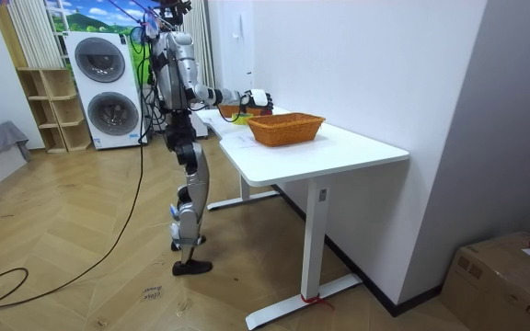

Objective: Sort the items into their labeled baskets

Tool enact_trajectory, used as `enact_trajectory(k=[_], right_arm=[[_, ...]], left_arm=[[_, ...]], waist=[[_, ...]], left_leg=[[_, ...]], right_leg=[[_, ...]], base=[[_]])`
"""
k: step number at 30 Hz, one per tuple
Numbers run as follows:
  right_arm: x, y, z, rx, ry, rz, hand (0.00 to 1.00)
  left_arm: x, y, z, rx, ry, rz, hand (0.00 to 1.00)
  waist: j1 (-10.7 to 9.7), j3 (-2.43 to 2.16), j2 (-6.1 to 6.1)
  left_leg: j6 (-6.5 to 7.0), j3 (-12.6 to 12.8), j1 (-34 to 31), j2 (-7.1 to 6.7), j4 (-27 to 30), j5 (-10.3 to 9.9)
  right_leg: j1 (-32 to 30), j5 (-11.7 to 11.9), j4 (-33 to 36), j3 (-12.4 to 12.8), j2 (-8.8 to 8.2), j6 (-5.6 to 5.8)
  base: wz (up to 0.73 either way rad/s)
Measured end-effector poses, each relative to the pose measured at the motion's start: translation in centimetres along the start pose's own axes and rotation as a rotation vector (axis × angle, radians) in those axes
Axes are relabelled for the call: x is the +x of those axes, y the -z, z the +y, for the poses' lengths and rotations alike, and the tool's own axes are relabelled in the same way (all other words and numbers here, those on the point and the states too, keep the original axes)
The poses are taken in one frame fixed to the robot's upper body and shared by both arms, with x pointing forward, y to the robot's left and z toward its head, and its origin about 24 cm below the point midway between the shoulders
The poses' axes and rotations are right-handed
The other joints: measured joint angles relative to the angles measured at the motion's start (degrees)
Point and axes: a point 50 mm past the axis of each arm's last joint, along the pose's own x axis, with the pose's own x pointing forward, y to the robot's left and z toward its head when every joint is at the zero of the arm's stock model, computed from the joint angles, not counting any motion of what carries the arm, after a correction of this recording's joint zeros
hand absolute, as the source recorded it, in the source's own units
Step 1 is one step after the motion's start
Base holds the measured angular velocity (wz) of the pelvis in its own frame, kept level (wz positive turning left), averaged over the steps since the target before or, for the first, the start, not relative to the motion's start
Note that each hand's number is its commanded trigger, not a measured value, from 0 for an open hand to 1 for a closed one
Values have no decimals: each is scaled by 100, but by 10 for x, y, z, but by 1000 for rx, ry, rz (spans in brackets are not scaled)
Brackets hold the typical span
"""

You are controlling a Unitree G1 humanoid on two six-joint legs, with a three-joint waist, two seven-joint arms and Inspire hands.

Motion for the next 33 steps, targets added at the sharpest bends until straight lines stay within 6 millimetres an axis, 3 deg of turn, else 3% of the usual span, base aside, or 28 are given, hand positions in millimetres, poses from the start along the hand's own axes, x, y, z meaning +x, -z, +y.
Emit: enact_trajectory(k=[11, 33], right_arm=[[-3, 7, 5, -148, -82, 21, 0], [-4, 24, 7, -149, -153, 118, 0]], left_arm=[[-2, 3, -1, -9, -1, 9, 0], [-5, 7, -10, -20, 64, 65, 0]], waist=[[4, -20, -9], [-9, -7, -34]], left_leg=[[7, 13, 9, -10, 0, 10], [24, 2, 86, -30, -39, 20]], right_leg=[[3, 0, 10, -62, -15, 0], [85, 0, 11, -120, -40, 2]], base=[[0], [0]])
